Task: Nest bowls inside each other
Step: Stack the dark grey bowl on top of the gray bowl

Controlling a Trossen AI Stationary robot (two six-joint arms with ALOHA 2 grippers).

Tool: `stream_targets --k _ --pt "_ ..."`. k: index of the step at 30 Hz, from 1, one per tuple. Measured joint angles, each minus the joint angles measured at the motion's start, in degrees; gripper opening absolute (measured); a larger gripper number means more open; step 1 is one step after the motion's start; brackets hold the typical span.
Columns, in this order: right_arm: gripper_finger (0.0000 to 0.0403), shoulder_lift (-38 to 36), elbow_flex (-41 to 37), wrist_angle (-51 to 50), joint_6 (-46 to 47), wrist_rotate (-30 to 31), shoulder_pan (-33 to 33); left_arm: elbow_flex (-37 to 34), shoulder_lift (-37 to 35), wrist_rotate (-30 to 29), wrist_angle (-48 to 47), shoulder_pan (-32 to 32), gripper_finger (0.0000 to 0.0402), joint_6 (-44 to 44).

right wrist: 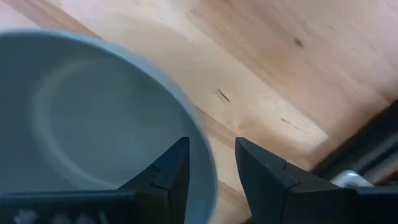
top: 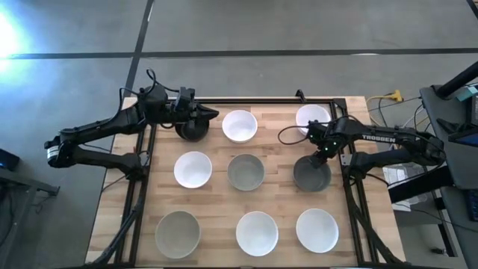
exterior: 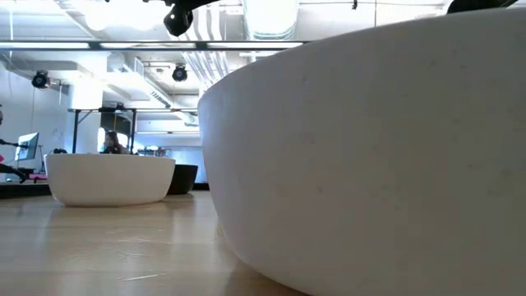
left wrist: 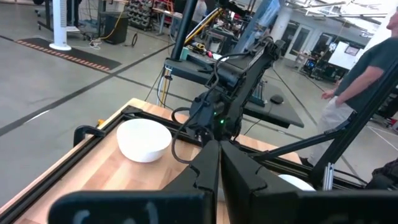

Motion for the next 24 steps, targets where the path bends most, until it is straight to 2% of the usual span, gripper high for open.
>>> stream_targets --k 13,20,24 --pt "0.0113 0.0 -4.24 11.63 8.85 -4.58 0.02 0.0 0.0 0.01 0.01 -0.02 0.0 0.01" --pt "0.01 0.0 -6.88 12.2 8.81 -4.81 0.17 0.0 0.0 0.02 0.01 -0.02 0.0 0.01" --pt "0.0077 0.01 -7.99 12.43 8.52 -6.3 0.17 0.0 0.0 0.02 0.01 -0.02 0.0 0.01"
